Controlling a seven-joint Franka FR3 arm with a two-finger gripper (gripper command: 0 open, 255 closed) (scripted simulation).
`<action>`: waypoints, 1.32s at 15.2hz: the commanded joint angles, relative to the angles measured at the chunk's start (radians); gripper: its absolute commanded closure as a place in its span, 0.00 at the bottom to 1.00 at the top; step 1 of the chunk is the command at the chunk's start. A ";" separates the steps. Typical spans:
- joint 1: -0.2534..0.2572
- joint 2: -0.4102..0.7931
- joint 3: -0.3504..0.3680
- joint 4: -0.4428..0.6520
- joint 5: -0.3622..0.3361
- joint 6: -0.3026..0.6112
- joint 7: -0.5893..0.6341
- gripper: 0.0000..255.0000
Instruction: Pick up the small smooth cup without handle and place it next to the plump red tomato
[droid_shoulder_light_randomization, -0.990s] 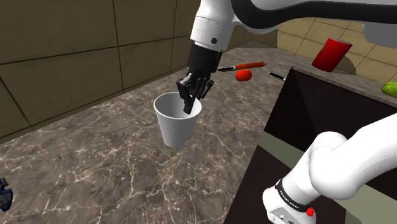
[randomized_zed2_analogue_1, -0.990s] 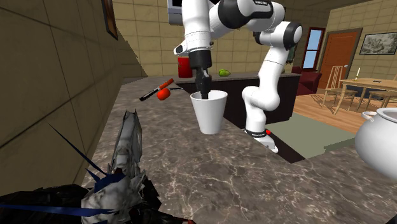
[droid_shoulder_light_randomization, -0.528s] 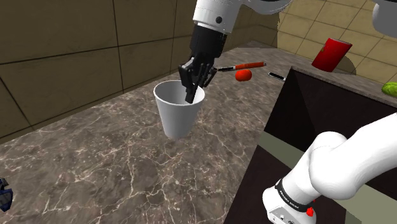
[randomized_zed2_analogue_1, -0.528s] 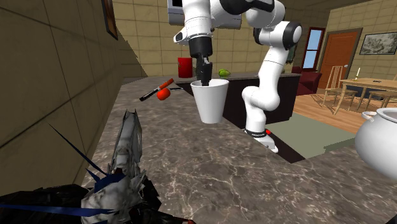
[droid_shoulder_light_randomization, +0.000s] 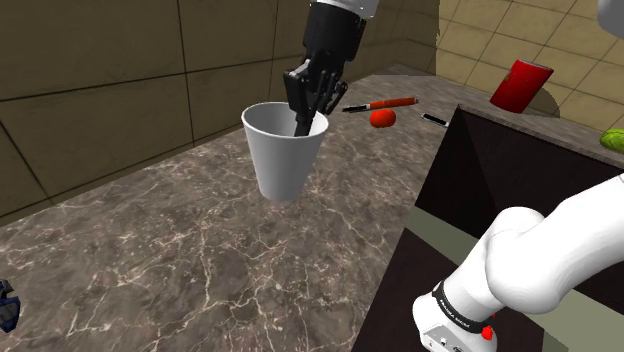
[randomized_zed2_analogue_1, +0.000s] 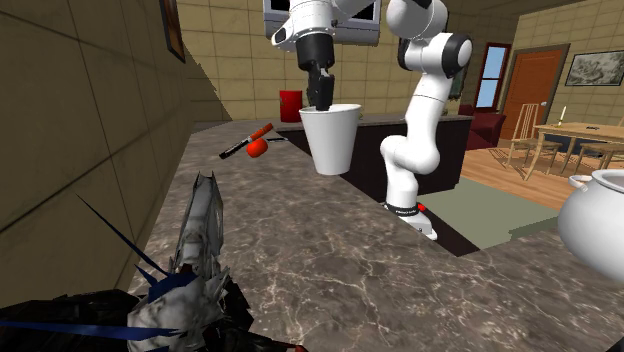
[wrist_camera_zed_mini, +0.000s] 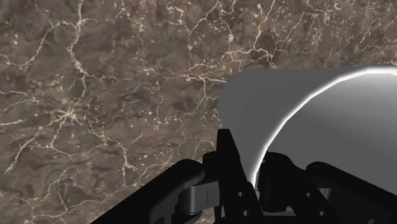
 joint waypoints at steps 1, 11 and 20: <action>-0.001 0.009 -0.002 0.037 -0.003 -0.028 0.007 1.00; -0.056 -0.064 -0.133 0.007 -0.026 -0.119 -0.160 1.00; -0.127 -0.092 -0.297 -0.014 -0.093 -0.182 -0.382 1.00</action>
